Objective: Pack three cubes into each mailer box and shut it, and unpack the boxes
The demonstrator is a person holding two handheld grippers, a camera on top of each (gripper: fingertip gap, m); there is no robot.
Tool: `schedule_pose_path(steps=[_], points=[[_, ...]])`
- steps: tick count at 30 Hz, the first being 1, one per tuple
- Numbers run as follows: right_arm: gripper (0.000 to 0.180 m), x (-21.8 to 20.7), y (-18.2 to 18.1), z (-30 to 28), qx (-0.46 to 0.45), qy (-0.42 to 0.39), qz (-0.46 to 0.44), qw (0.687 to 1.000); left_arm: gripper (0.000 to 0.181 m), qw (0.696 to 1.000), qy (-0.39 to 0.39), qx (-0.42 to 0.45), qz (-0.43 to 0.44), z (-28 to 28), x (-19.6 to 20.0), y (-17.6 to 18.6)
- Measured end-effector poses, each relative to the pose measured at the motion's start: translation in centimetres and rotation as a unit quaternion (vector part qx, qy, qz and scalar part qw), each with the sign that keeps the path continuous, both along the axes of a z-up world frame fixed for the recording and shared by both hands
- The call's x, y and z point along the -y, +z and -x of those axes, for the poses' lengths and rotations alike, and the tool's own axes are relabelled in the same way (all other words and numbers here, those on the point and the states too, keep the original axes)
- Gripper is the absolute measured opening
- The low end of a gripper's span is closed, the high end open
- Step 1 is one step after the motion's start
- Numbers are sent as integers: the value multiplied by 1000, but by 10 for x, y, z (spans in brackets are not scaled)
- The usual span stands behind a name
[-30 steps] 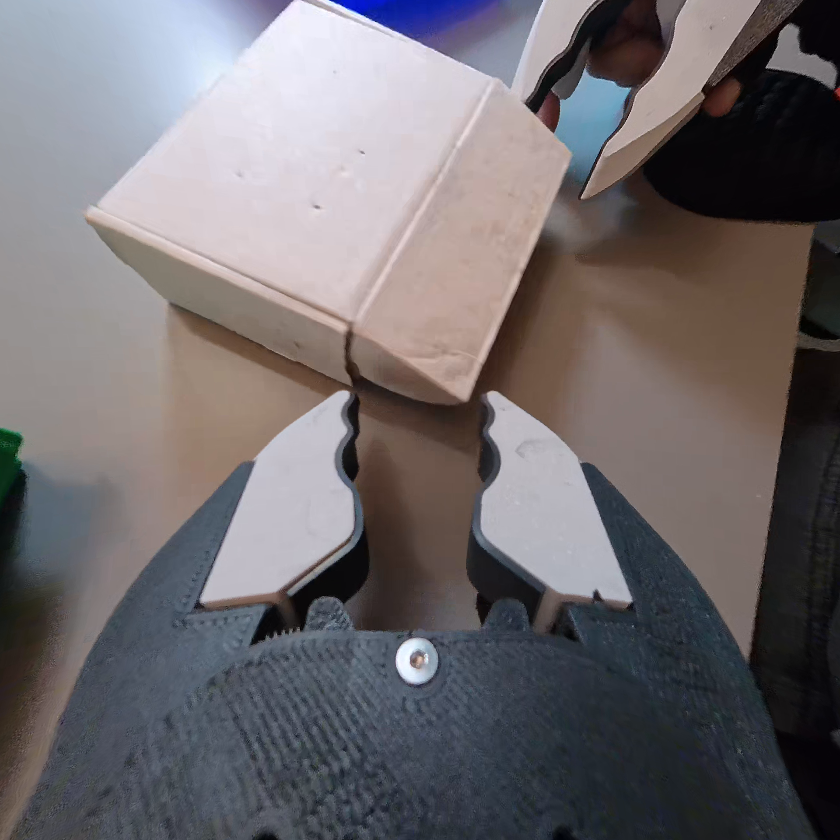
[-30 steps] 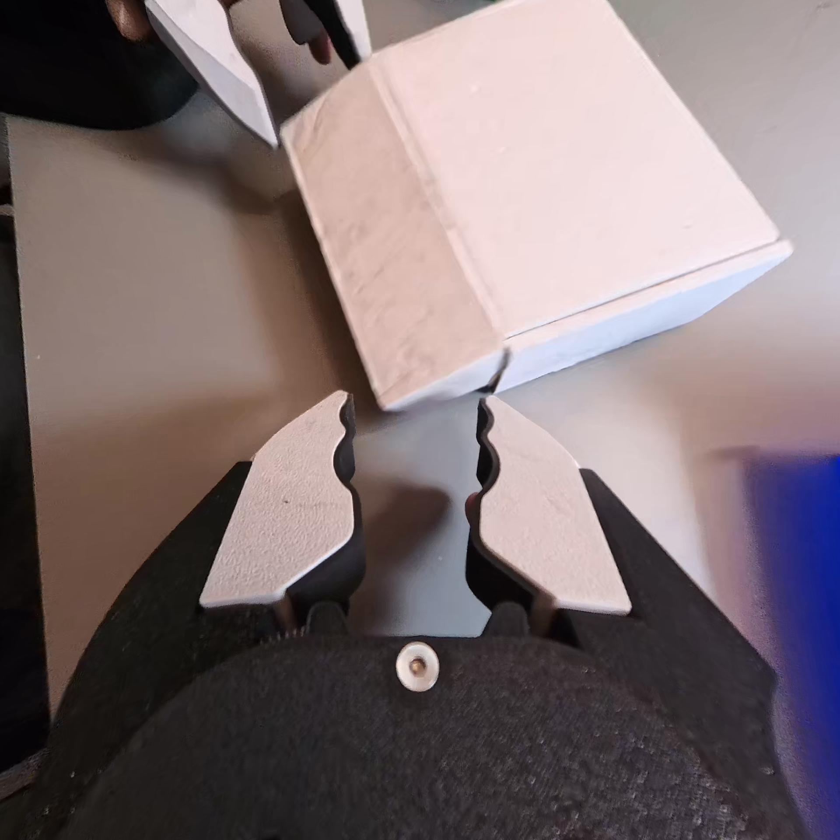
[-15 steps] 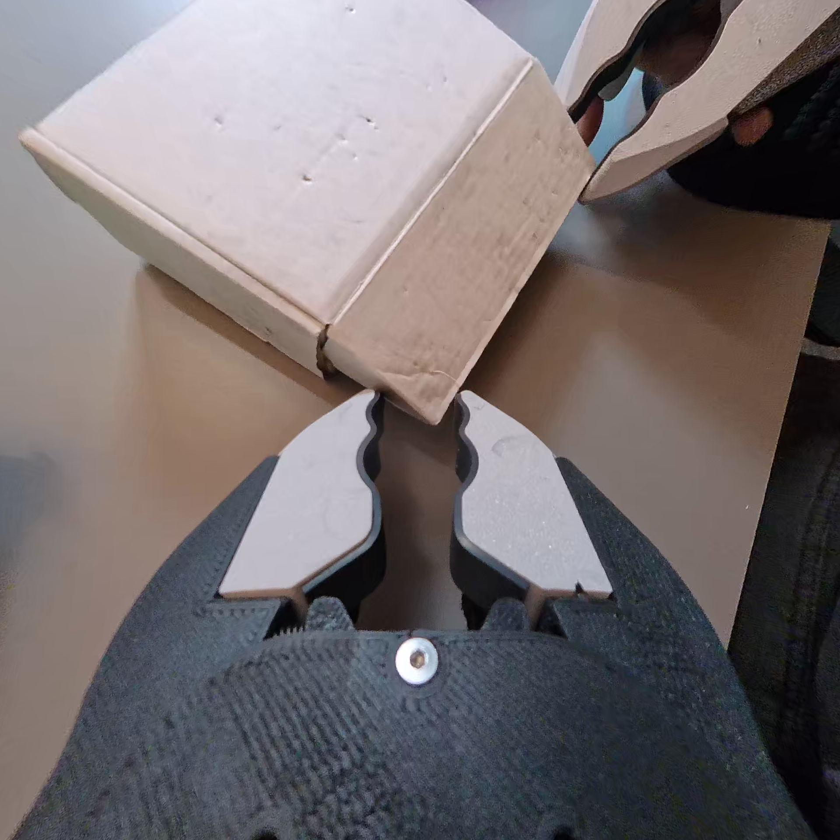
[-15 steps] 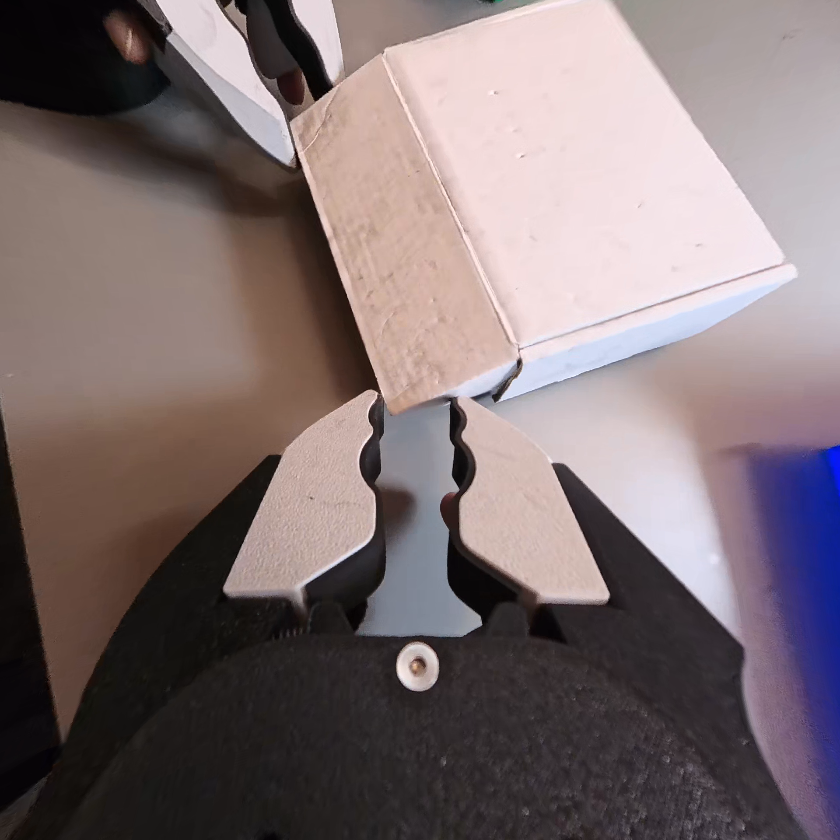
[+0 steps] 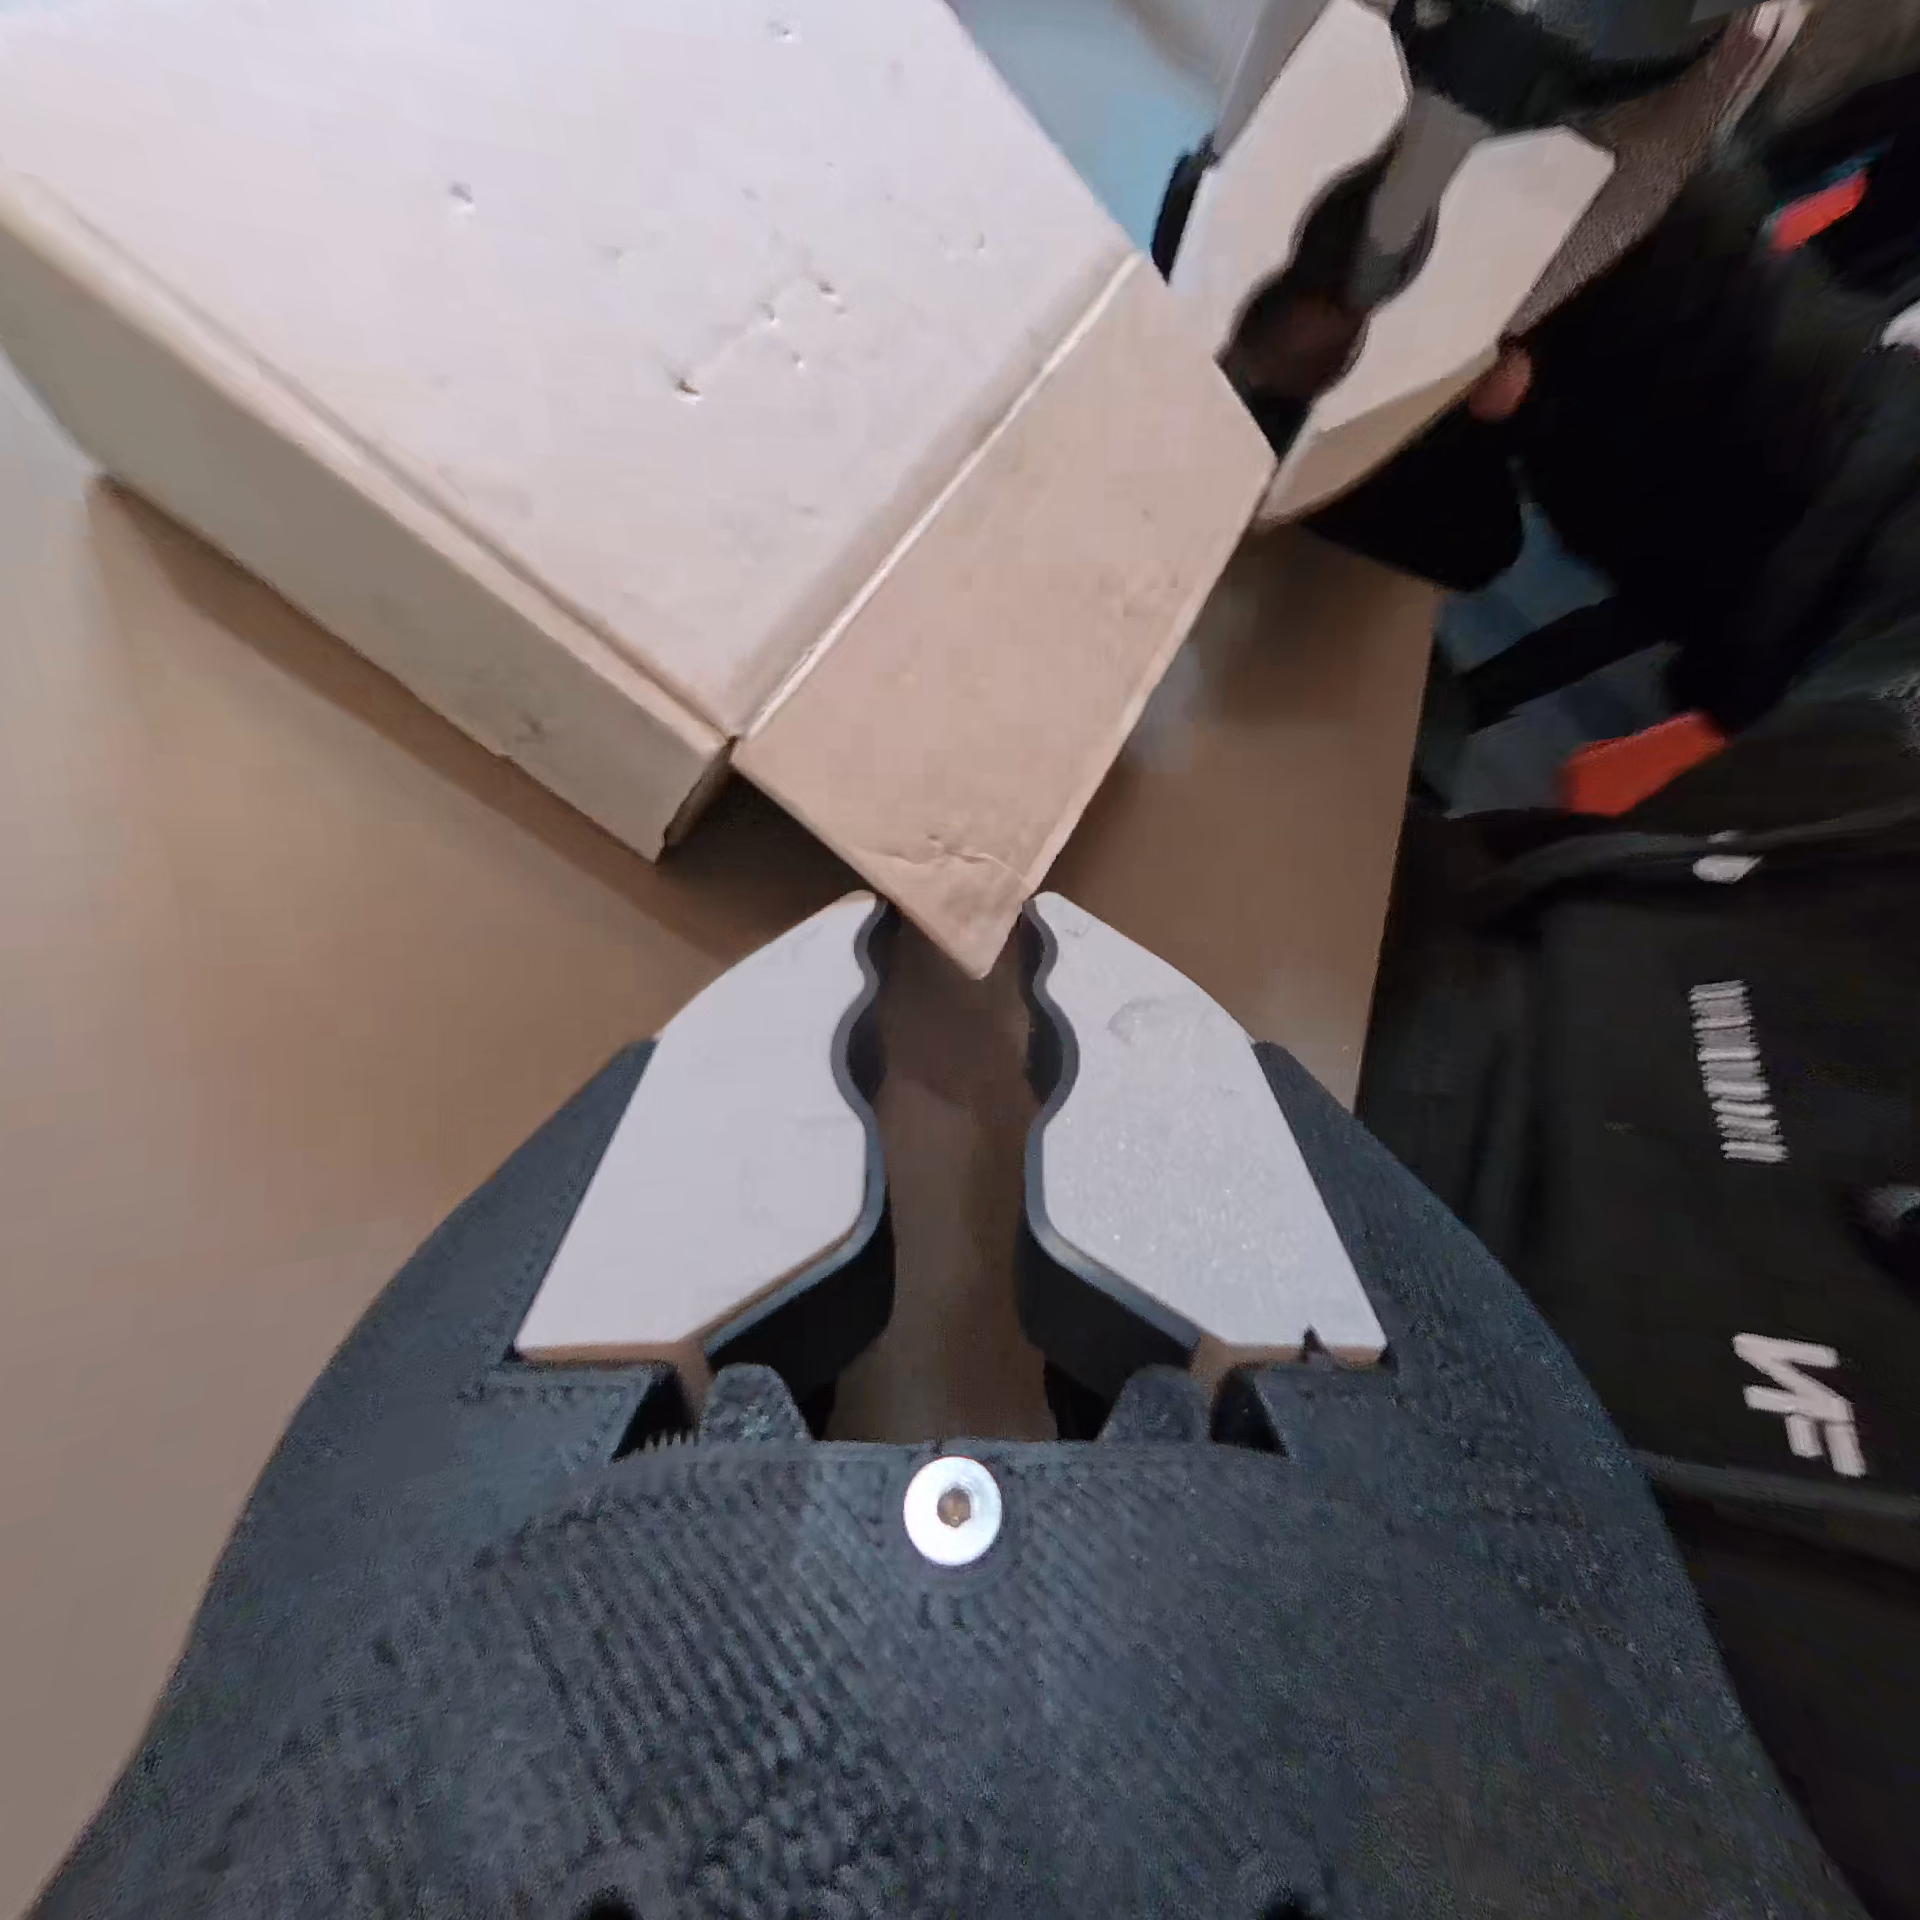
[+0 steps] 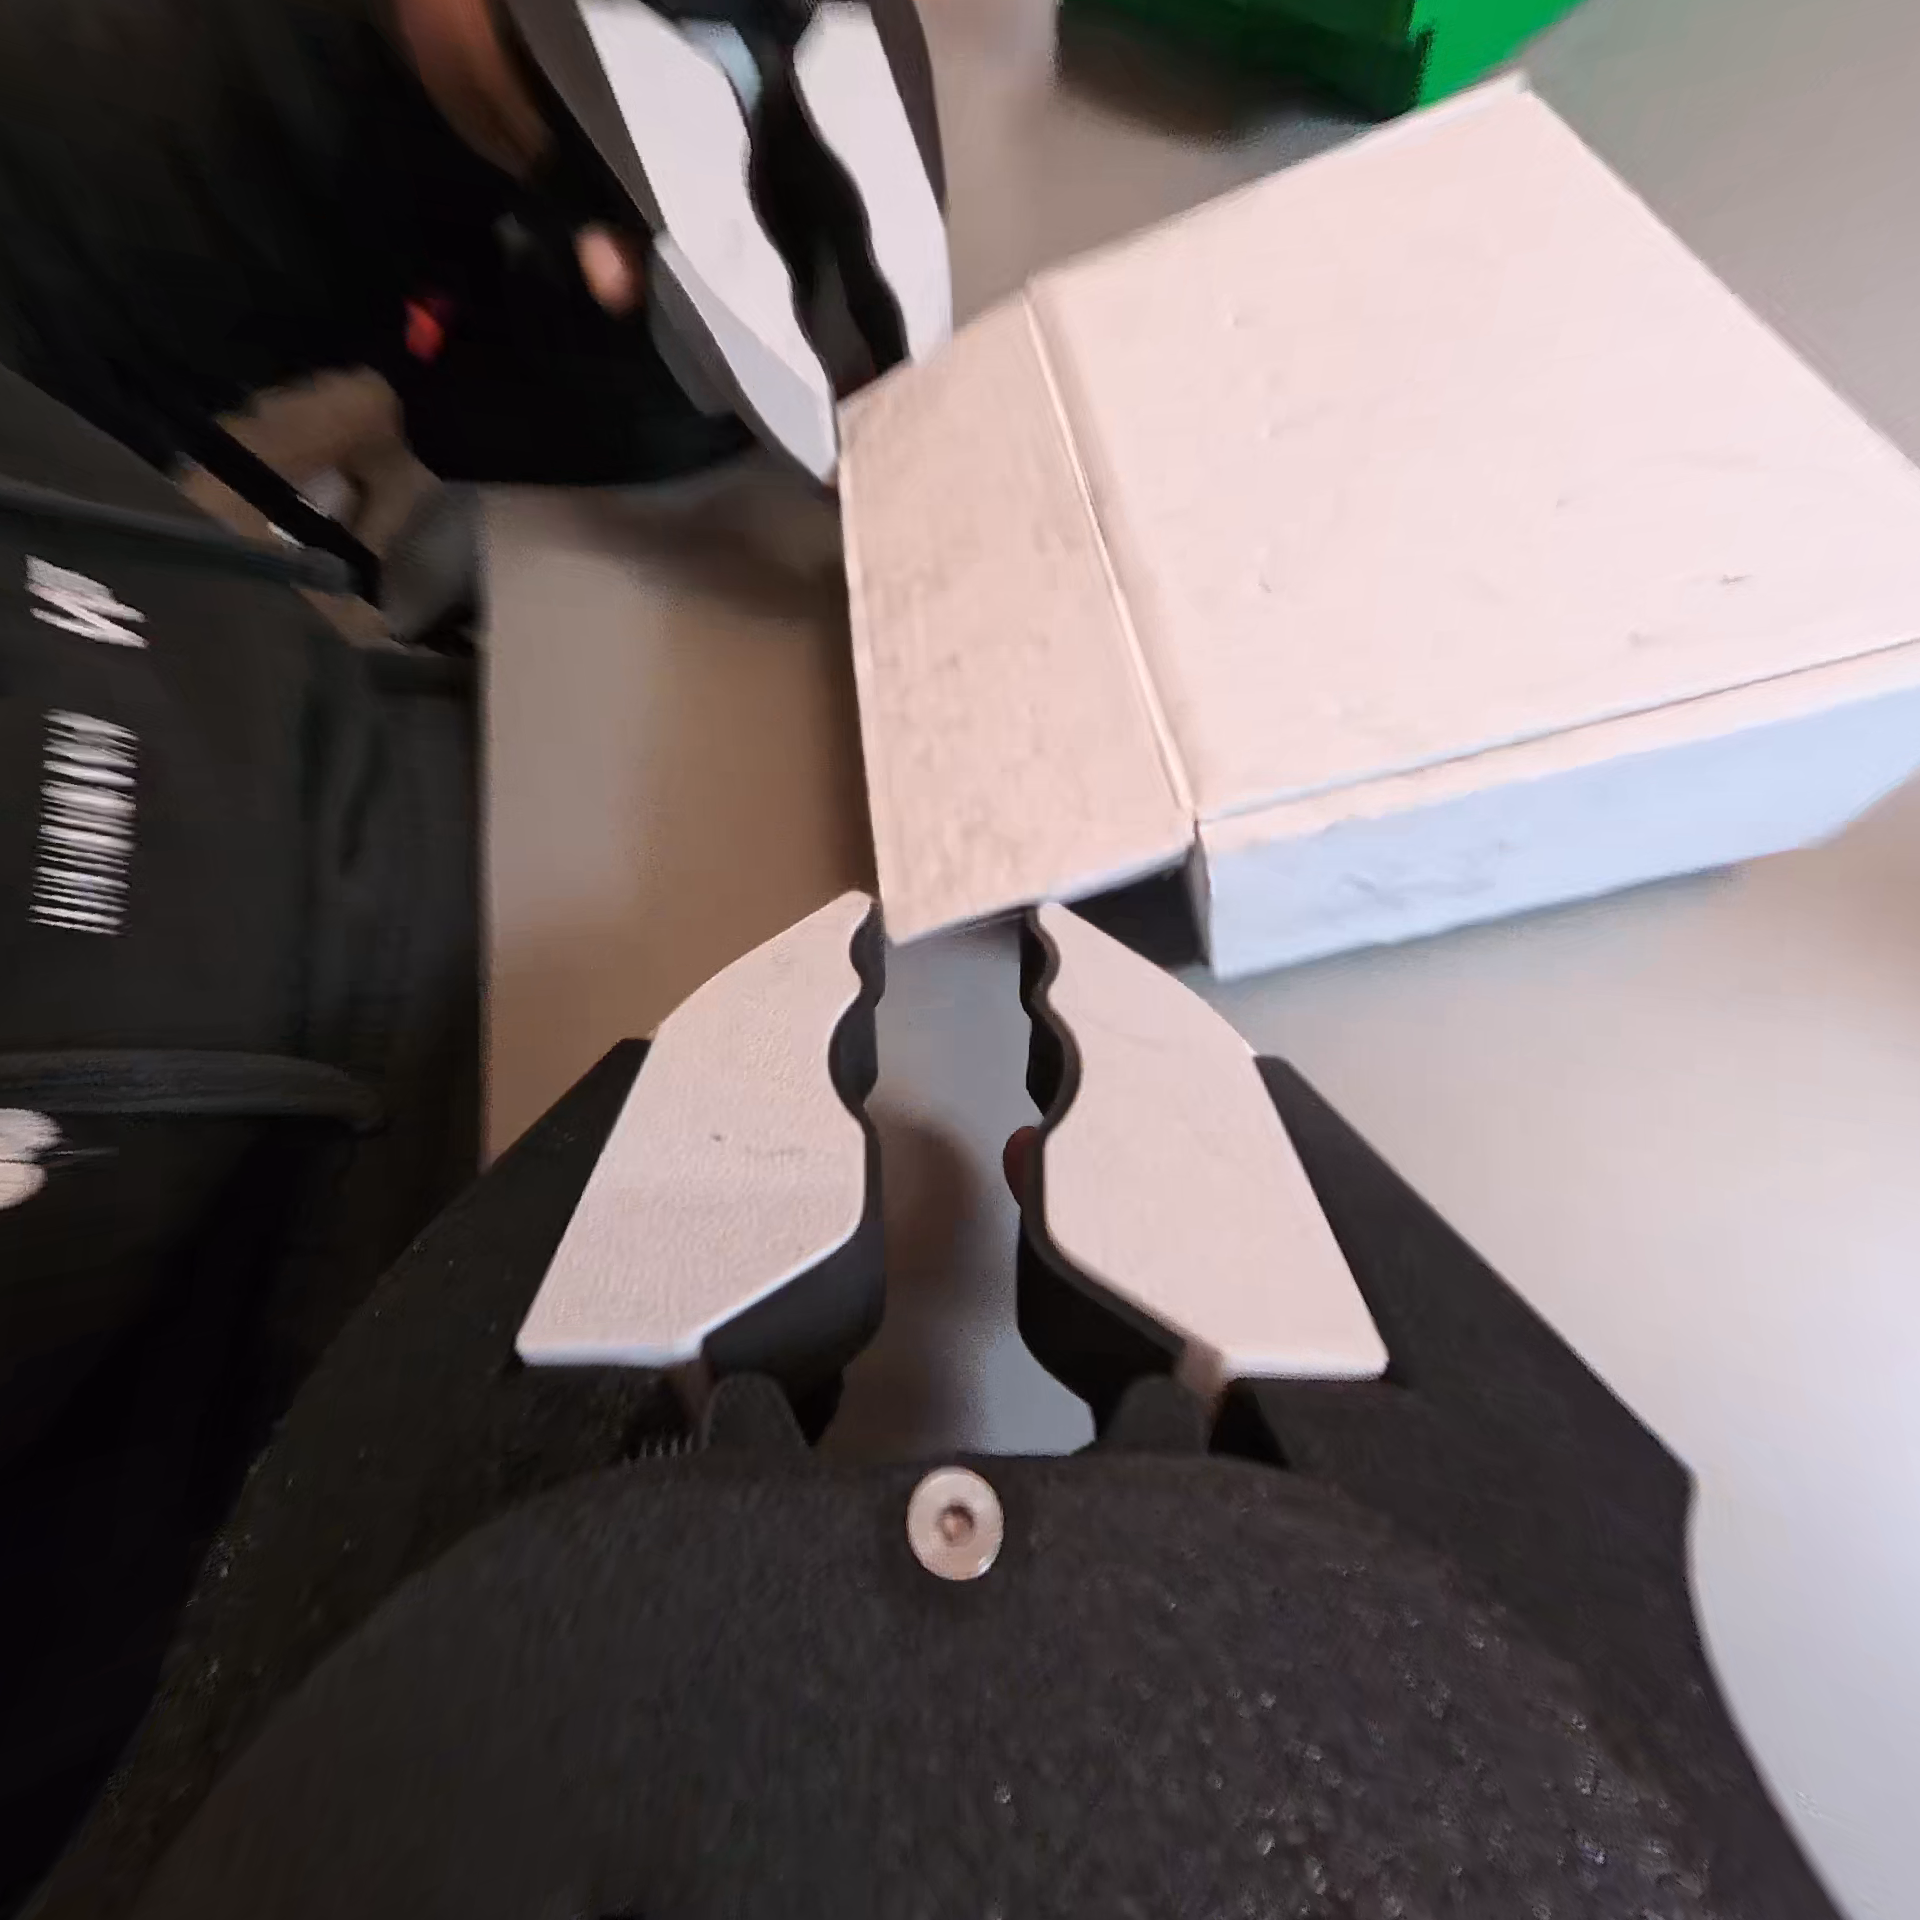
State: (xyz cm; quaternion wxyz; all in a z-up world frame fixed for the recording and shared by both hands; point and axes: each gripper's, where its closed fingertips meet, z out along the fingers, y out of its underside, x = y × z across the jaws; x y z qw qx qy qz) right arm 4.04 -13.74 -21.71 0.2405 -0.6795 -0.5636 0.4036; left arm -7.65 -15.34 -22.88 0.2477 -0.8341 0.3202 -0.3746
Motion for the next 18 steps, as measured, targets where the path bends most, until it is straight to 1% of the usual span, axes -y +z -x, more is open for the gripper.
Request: schedule_pose_path(steps=[1, 2, 5, 8, 11, 15, 18], points=[[24, 3, 5, 2, -17, 1, 22, 1000, 22, 1000, 6, 12, 13, 0, 1, 0], [25, 1, 4, 2, -17, -8, 26, 999, 23, 1000, 12, 11, 12, 1, 0, -2], [29, -8, -8, -1, 20, -21, -17, 999, 26, 1000, 10, -4, -3, 1, 0, -5], [30, -11, -8, -2, 27, -29, -22, 999, 31, 999, 13, -22, -19, 5, -3, -5], [35, -14, -10, -6, 39, -30, -34, 998, 35, 999, 10, -37, -26, 11, -3, -4], [40, -17, -1, -5, 26, -45, -24, 998, 37, 999, 20, -21, -37, 17, -7, 7], [42, -17, -4, -2, 31, -44, -24, 998, 37, 999, 27, -9, -37, 17, -11, 11]])
